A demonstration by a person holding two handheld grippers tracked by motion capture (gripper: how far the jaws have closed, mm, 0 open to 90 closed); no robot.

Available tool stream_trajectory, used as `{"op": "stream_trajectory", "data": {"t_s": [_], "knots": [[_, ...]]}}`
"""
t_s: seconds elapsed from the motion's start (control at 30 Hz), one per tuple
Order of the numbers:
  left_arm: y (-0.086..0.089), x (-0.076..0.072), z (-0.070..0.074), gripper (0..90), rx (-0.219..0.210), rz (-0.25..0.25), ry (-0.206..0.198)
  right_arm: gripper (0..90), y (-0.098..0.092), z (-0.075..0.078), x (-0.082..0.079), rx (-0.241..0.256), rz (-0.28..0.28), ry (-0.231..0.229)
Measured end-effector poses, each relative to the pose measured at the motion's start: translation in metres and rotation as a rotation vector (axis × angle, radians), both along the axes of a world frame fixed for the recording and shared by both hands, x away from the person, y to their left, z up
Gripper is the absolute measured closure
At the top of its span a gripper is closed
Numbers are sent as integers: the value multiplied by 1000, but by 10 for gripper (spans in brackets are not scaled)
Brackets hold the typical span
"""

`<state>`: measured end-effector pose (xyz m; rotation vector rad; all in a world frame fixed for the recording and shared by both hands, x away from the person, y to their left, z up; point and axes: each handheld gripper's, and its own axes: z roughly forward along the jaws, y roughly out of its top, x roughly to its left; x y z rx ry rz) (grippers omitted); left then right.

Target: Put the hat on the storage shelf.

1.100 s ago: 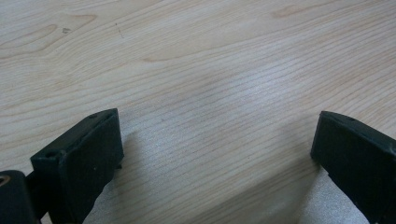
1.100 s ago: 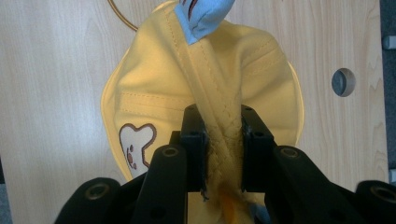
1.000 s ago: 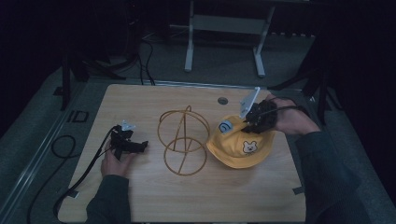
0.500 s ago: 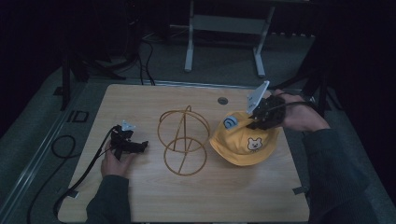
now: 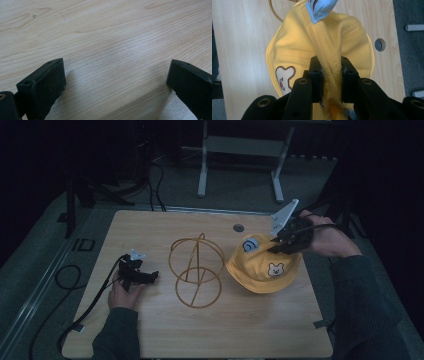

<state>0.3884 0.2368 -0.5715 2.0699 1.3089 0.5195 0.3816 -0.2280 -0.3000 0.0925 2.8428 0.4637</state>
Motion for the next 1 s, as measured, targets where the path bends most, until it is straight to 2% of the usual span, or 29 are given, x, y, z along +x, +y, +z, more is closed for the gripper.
{"op": "stream_trajectory", "data": {"t_s": [0.33, 1.0], "knots": [[0, 0, 0, 21, 0, -1, -2, 754, -1, 13, -1, 47, 6, -15], [0, 0, 0, 21, 0, -1, -2, 754, -9, 39, -4, 63, 11, -21]]}}
